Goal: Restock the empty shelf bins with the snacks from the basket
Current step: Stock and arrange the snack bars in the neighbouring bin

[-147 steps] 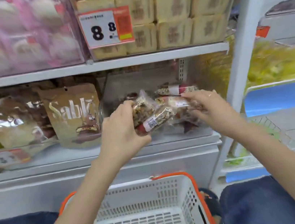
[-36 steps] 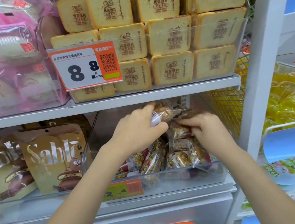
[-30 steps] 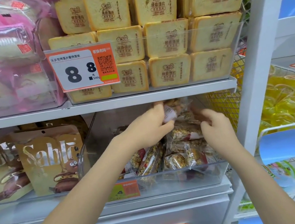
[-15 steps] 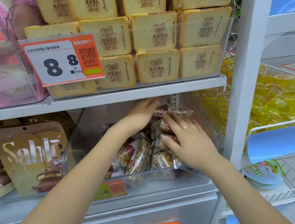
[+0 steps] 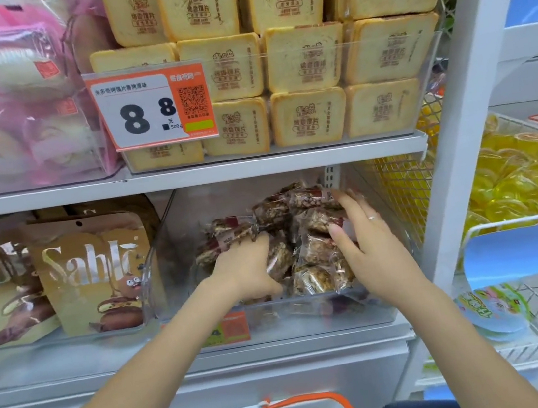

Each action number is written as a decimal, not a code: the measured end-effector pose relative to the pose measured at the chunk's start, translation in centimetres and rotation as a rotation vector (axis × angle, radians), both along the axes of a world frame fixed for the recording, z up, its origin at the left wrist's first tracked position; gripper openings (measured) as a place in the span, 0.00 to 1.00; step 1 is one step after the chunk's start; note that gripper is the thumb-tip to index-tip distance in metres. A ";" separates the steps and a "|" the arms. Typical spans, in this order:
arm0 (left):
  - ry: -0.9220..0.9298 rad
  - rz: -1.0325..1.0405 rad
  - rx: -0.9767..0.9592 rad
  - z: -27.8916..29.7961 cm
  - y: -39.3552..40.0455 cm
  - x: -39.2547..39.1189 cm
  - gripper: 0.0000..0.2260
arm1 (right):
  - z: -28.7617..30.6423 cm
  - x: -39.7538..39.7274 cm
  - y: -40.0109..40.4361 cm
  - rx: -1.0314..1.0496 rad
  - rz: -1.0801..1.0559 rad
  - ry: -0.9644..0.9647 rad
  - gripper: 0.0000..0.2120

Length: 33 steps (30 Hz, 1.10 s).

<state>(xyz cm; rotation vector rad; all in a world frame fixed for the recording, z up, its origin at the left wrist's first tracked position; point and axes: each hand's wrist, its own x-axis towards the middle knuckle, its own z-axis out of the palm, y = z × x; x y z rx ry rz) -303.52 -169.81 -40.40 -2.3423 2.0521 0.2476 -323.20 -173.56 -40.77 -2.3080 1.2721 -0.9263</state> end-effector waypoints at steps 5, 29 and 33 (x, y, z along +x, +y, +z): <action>0.221 0.116 -0.152 2.8 1.1 2.2 0.35 | -0.6 -1.0 0.1 0.056 0.022 0.029 0.24; -0.052 -0.460 -0.355 2.2 -0.2 -5.4 0.37 | 0.7 -0.9 1.9 -0.481 -0.118 -0.077 0.21; 0.129 -0.468 -0.274 2.7 0.2 -4.5 0.38 | -0.3 -0.9 1.1 -0.238 -0.136 0.022 0.22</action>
